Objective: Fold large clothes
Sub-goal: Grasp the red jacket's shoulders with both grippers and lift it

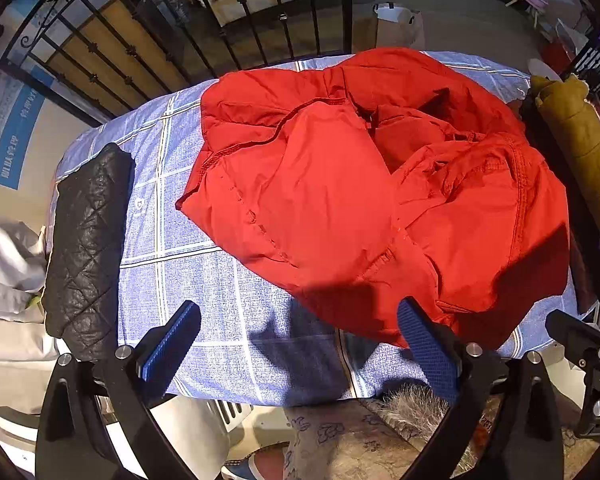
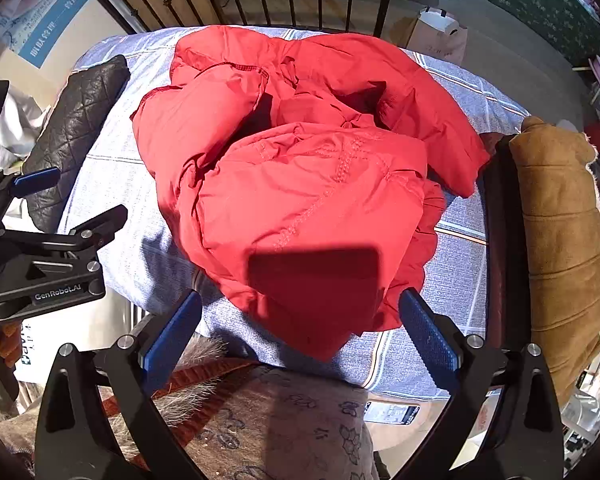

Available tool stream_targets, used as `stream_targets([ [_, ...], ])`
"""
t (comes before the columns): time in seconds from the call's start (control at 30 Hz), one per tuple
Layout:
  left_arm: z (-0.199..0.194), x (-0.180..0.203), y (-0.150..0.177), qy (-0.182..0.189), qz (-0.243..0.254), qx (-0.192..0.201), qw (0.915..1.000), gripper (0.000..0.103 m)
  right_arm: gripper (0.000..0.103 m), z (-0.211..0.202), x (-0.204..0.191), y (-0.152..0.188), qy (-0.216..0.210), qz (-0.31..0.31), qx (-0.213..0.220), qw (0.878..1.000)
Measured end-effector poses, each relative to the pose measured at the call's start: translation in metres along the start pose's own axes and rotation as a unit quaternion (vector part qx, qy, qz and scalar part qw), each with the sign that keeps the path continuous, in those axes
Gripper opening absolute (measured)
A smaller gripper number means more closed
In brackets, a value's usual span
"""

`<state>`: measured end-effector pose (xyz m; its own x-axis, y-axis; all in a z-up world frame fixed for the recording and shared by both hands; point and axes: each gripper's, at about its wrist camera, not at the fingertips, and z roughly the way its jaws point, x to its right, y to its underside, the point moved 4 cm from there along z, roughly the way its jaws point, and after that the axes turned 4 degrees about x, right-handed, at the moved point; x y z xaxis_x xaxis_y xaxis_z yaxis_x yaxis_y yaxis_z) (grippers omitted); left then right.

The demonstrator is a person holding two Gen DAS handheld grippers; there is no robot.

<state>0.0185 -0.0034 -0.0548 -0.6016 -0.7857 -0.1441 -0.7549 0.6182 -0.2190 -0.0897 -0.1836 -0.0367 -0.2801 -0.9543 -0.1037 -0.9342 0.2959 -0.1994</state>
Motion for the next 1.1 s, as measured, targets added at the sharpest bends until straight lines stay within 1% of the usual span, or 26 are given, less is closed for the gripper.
stream_targets([
  [0.13, 0.002, 0.002, -0.005, -0.001, 0.010, -0.001, 0.9999, 0.097, 0.097, 0.000, 0.000, -0.004, -0.003, 0.001, -0.001, 1.000],
  [0.37, -0.003, 0.006, -0.013, 0.006, 0.037, 0.005, 0.9993, 0.097, 0.097, -0.004, 0.000, -0.008, -0.025, 0.002, -0.001, 1.000],
  [0.4, -0.004, 0.007, -0.018, 0.008, 0.043, 0.011, 0.9990, 0.097, 0.097, -0.006, 0.001, -0.009, -0.038, 0.008, 0.005, 0.999],
  [0.47, -0.007, 0.008, -0.029, 0.009, 0.059, 0.031, 0.9977, 0.097, 0.097, -0.015, 0.009, -0.015, -0.085, 0.039, 0.029, 0.995],
  [0.53, -0.008, 0.010, -0.049, 0.002, 0.090, 0.062, 0.9940, 0.097, 0.097, -0.022, 0.025, -0.021, -0.130, 0.087, 0.057, 0.986],
  [0.57, -0.009, 0.012, -0.060, 0.001, 0.112, 0.085, 0.9901, 0.097, 0.097, -0.024, 0.034, -0.024, -0.147, 0.111, 0.067, 0.981],
  [0.6, -0.011, 0.015, -0.071, -0.001, 0.138, 0.110, 0.9843, 0.097, 0.097, -0.023, 0.046, -0.025, -0.164, 0.142, 0.076, 0.973],
  [0.63, -0.011, 0.020, -0.084, -0.007, 0.178, 0.150, 0.9725, 0.097, 0.097, -0.021, 0.057, -0.025, -0.176, 0.168, 0.077, 0.967],
  [0.67, -0.011, 0.027, -0.097, -0.012, 0.228, 0.192, 0.9544, 0.097, 0.097, -0.016, 0.068, -0.024, -0.185, 0.192, 0.068, 0.961],
  [0.7, -0.007, 0.036, -0.107, -0.008, 0.288, 0.217, 0.9326, 0.097, 0.097, -0.010, 0.077, -0.022, -0.189, 0.208, 0.056, 0.958],
  [0.73, -0.001, 0.044, -0.116, -0.003, 0.334, 0.220, 0.9164, 0.097, 0.097, -0.003, 0.089, -0.016, -0.190, 0.228, 0.041, 0.954],
  [0.8, 0.019, 0.062, -0.139, 0.005, 0.397, 0.200, 0.8955, 0.097, 0.097, 0.006, 0.106, -0.005, -0.182, 0.258, 0.035, 0.948],
  [0.83, 0.028, 0.071, -0.149, 0.011, 0.409, 0.195, 0.8912, 0.097, 0.097, 0.012, 0.116, 0.002, -0.172, 0.277, 0.030, 0.945],
  [0.87, 0.038, 0.081, -0.162, 0.028, 0.416, 0.185, 0.8899, 0.097, 0.097, 0.018, 0.125, 0.011, -0.169, 0.296, 0.024, 0.940],
  [0.93, 0.061, 0.103, -0.183, 0.067, 0.419, 0.159, 0.8916, 0.097, 0.097, 0.029, 0.139, 0.026, -0.171, 0.333, 0.017, 0.927],
  [0.97, 0.074, 0.114, -0.192, 0.081, 0.423, 0.142, 0.8915, 0.097, 0.097, 0.036, 0.148, 0.037, -0.173, 0.366, 0.015, 0.914],
  [1.0, 0.091, 0.131, -0.201, 0.087, 0.433, 0.123, 0.8886, 0.097, 0.097, 0.041, 0.154, 0.045, -0.175, 0.387, 0.015, 0.905],
  [1.03, 0.106, 0.143, -0.205, 0.080, 0.446, 0.116, 0.8841, 0.097, 0.097, 0.046, 0.158, 0.050, -0.176, 0.403, 0.013, 0.898],
  [1.1, 0.137, 0.174, -0.207, 0.056, 0.479, 0.098, 0.8704, 0.097, 0.097, 0.058, 0.167, 0.064, -0.173, 0.434, 0.004, 0.884],
])
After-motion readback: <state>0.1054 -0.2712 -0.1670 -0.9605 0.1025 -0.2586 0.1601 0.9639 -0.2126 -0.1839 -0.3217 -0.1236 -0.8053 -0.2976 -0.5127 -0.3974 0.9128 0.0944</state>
